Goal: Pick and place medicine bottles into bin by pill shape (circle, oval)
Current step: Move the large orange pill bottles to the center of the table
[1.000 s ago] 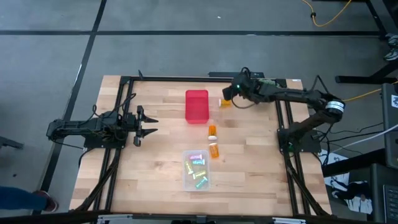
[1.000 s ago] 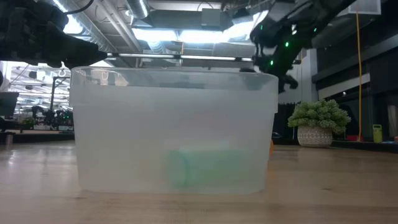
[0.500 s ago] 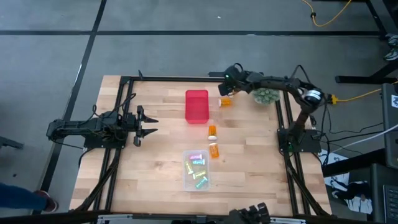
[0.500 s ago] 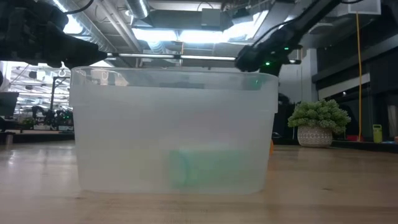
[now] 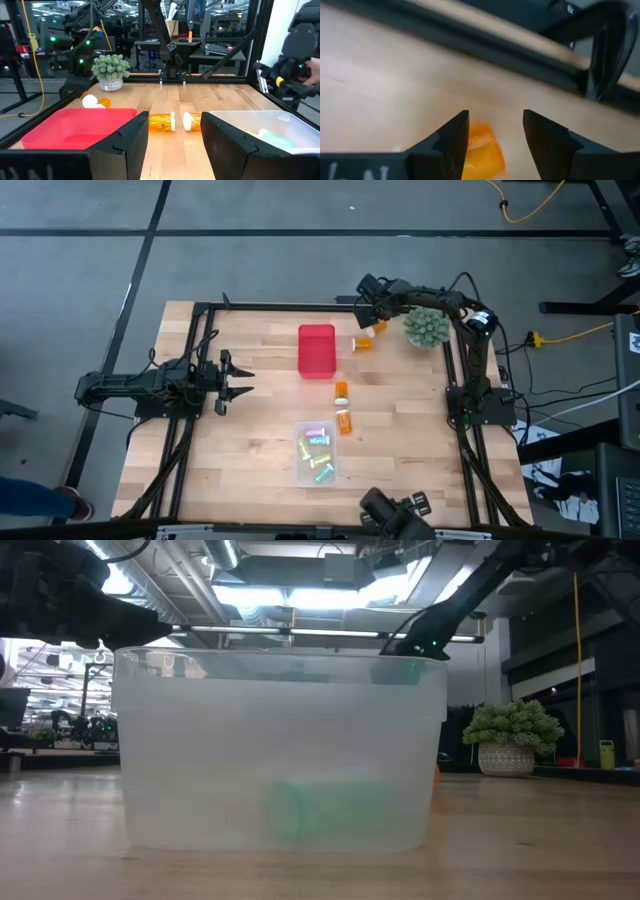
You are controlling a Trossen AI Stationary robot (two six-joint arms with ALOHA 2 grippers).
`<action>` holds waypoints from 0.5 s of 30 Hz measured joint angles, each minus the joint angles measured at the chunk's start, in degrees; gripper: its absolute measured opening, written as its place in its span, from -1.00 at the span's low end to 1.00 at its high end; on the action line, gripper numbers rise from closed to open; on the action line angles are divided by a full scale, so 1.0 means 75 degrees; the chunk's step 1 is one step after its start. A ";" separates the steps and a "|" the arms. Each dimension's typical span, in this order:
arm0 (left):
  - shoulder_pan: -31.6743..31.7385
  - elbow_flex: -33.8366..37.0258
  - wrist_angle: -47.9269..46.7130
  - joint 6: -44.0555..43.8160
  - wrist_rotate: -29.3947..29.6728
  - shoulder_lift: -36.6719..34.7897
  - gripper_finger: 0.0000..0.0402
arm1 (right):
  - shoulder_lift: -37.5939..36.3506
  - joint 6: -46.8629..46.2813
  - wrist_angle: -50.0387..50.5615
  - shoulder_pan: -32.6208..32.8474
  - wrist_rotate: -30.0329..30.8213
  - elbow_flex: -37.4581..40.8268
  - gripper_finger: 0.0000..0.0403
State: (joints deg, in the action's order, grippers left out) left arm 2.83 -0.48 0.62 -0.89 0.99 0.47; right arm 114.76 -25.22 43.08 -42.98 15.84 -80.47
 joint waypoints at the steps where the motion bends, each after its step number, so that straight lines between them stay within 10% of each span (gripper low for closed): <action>1: -0.0002 -0.0001 0.0000 -0.0011 0.0001 0.0000 -0.14 | 0.0025 0.0004 0.0106 -0.0004 -0.0045 0.0000 -0.07; 15: -0.0001 0.0001 0.0000 -0.0005 -0.0001 0.0000 -0.14 | -0.0003 -0.0483 0.2113 0.1637 -0.1018 0.0067 -0.07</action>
State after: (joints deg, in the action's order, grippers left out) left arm 2.83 -0.47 0.62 -0.93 0.98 0.47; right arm 114.74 -28.84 58.93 -30.70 8.21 -79.96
